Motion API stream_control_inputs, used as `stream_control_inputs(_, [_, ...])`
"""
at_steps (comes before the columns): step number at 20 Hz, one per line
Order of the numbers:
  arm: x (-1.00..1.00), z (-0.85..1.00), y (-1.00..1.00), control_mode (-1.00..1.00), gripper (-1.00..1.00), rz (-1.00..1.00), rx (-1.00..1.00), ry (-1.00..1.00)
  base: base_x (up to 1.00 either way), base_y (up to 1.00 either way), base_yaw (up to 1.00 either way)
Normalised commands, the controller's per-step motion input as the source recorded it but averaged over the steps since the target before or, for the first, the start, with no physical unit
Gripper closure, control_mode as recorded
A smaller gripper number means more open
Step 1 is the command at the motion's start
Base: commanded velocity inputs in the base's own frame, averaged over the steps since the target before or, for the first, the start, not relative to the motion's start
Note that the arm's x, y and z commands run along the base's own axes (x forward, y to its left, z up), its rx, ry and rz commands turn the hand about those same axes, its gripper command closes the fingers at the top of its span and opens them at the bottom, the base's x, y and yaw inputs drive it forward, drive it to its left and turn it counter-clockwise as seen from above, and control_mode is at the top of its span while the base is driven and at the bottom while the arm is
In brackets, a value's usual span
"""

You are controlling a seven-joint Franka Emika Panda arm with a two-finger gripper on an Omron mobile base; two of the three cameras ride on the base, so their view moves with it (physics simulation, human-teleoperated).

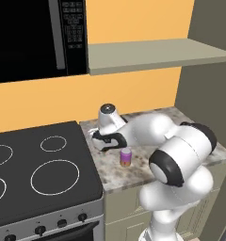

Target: Four empty soda cans are scattered around the kitchen. Gather all the cans and cluster them next to the stove for recycling.

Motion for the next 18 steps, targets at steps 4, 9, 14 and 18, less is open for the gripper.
stream_control_inputs(4, [0.26,-0.20,0.00,-1.00,1.00,0.00,0.04,-0.06,0.00,0.00,0.00])
stream_control_inputs(9, [0.18,-0.18,0.00,-1.00,1.00,0.00,0.09,-0.05,0.00,0.00,0.00])
stream_control_inputs(14, [0.14,-0.19,0.00,-1.00,1.00,0.00,0.09,-0.01,0.00,0.00,0.00])
stream_control_inputs(18, [0.13,-0.19,0.00,-1.00,1.00,0.00,0.06,0.00,0.00,0.00,0.00])
